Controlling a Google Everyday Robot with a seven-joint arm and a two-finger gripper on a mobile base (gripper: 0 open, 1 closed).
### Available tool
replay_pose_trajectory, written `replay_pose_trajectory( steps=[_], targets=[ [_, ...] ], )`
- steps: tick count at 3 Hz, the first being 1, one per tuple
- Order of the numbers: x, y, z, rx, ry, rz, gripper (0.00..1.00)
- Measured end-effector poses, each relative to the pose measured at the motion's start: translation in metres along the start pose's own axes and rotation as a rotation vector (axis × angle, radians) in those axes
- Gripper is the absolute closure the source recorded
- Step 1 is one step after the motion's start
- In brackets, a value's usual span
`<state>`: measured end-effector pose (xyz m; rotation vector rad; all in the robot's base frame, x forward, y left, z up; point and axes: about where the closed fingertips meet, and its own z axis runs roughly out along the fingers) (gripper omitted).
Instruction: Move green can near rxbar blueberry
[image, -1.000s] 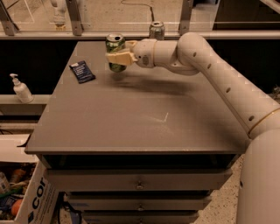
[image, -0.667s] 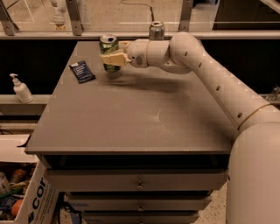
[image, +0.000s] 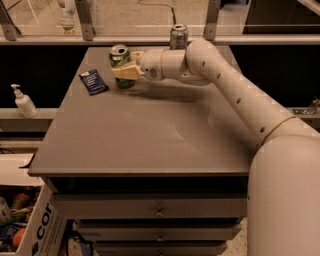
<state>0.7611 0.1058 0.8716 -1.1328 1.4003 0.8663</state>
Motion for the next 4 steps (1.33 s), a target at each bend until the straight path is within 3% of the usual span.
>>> replay_pose_trajectory(
  steps=[4],
  targets=[
    [-0.005, 0.02, 0.032, -0.064, -0.084, 0.15, 1.0]
  ],
)
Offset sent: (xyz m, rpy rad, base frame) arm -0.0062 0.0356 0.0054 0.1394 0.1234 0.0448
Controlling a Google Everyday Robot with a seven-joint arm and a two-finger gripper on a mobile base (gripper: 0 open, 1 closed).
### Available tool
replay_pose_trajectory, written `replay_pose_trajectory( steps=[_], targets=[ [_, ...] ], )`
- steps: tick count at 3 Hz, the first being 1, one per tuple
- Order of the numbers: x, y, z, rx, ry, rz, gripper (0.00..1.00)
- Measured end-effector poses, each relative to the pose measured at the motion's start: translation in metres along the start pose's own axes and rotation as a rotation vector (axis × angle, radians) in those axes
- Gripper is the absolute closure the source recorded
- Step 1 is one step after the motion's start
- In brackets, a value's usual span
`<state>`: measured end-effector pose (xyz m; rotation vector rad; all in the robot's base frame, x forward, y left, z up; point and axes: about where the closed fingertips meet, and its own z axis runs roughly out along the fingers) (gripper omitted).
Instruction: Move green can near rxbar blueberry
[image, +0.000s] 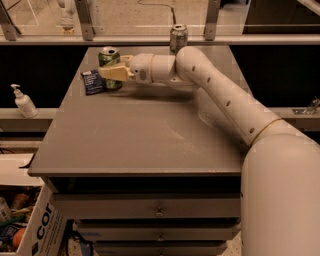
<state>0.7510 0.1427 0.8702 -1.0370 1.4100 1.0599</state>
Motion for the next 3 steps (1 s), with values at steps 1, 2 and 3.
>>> replay_pose_trajectory(
  steps=[1, 2, 3],
  targets=[
    [0.0033, 0.0008, -0.001, 0.001, 0.007, 0.002, 1.0],
    [0.0069, 0.0002, -0.0045, 0.008, 0.024, 0.003, 0.75],
    [0.0059, 0.0003, -0.0046, 0.008, 0.024, 0.003, 0.52]
  ],
)
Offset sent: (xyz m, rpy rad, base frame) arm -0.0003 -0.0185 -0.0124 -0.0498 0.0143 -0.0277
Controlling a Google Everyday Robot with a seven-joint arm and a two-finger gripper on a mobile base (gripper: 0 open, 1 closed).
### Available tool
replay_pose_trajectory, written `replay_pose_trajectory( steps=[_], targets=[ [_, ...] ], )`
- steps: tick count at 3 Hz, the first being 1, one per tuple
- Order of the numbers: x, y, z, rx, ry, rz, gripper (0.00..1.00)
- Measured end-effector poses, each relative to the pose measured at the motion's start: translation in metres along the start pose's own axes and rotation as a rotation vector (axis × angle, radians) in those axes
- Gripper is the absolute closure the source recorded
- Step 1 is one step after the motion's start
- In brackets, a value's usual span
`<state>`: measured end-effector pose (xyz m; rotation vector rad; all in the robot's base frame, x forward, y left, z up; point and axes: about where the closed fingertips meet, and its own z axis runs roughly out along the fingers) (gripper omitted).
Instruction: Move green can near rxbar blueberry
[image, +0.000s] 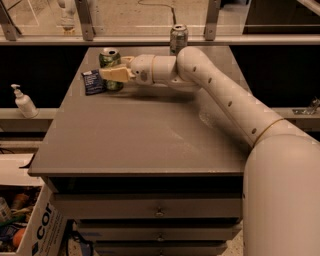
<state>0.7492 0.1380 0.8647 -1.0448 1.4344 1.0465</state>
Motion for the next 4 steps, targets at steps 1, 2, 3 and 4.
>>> replay_pose_trajectory(
  steps=[1, 2, 3, 4],
  targets=[
    [-0.001, 0.0, 0.0, 0.0, 0.0, 0.0, 0.3],
    [-0.001, 0.0, 0.0, 0.0, 0.0, 0.0, 0.05],
    [-0.002, 0.0, -0.006, -0.001, 0.011, -0.005, 0.0],
    [-0.006, -0.001, -0.02, 0.006, 0.017, -0.022, 0.0]
  ],
)
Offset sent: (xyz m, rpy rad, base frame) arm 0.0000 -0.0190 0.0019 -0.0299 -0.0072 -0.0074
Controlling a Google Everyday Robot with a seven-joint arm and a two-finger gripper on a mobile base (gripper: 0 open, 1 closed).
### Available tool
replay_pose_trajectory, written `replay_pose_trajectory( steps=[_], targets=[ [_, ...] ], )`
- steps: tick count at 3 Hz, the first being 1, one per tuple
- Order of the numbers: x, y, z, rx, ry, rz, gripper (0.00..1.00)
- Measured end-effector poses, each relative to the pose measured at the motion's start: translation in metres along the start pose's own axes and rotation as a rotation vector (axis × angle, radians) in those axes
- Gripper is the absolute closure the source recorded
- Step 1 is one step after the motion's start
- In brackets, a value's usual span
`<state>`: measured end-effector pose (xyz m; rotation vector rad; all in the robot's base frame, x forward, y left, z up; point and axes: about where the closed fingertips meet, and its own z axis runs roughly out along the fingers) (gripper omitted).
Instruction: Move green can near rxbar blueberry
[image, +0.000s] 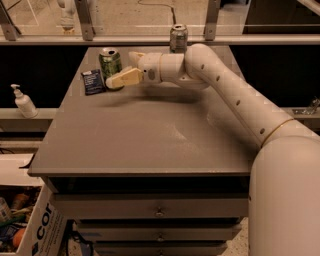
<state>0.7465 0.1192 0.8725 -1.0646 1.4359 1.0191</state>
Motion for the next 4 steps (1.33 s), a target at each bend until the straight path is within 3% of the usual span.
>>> replay_pose_trajectory(
  steps=[2, 3, 4],
  targets=[
    [0.006, -0.003, -0.084, 0.056, 0.061, -0.059, 0.0],
    [0.01, 0.002, -0.129, 0.102, 0.065, -0.046, 0.0],
    [0.014, 0.001, -0.141, 0.117, 0.068, -0.039, 0.0]
  ],
)
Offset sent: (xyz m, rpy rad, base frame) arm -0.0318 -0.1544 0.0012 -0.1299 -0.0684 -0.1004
